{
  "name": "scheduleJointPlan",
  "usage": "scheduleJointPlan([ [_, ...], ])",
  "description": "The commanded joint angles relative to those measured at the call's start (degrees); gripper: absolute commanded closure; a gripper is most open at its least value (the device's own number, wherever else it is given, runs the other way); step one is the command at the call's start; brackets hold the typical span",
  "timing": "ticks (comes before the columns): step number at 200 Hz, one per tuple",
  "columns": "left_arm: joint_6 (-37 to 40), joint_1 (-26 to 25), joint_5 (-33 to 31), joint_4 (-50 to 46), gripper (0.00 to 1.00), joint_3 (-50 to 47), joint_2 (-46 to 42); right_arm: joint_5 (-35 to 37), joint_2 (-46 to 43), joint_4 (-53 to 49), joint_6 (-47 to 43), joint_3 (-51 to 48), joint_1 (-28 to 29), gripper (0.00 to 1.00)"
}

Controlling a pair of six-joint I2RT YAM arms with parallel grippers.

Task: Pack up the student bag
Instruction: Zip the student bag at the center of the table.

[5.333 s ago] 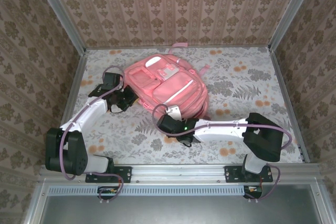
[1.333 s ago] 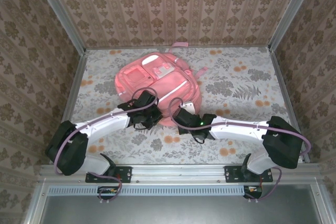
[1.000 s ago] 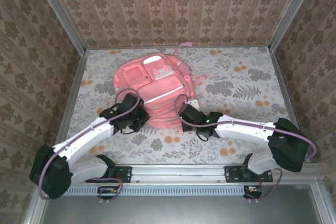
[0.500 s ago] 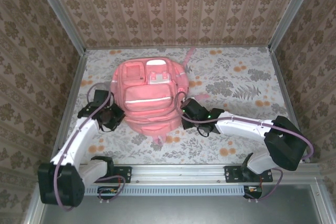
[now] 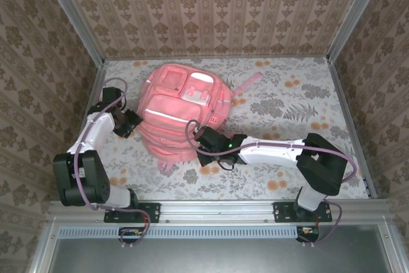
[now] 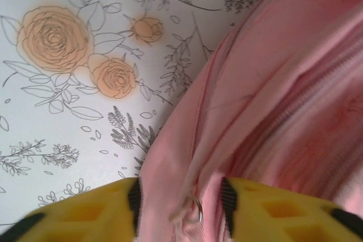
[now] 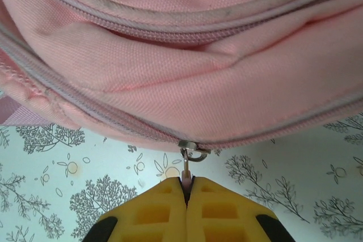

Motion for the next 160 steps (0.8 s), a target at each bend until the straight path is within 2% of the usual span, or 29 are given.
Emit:
scheduleJointPlan([
  [1,-1.6,-2.8,3.5,-2.2,0.43,-1.9,-5.6,-2.1,2.1,0.5,0.7,3.1,0.3,1.00],
  [28,-9.0,-9.2,5.4,-4.1,0.41,-7.4,-13.5,-2.0,3.4,0.7,0.5,3.8,0.3,1.00],
  [51,-18.9,-17.6,5.4,-2.3,0.42,-12.9,-19.9,-2.0,4.2,0.4,0.7,4.3,0.2,1.00],
  [95,-34.1,-31.3,1.9,4.2,0.42,-18.6,-24.5,-2.4,3.8,0.3,0.6,4.0,0.1,1.00],
  [112,-35.8,-34.6,-0.1,6.6,0.39,-18.8,-22.8,-2.4,3.3,0.4,0.6,3.7,0.1,1.00],
  [152,-35.2,-37.0,-3.4,9.3,0.39,-17.8,-16.5,-2.6,2.2,0.6,0.9,2.8,0.1,1.00],
  [156,-34.8,-37.1,-4.2,8.9,0.40,-17.4,-16.0,-2.6,2.0,0.6,0.9,2.7,0.0,1.00],
  [160,-34.4,-37.2,-4.9,8.5,0.48,-17.1,-15.5,-2.7,1.9,0.6,0.9,2.6,0.0,1.00],
])
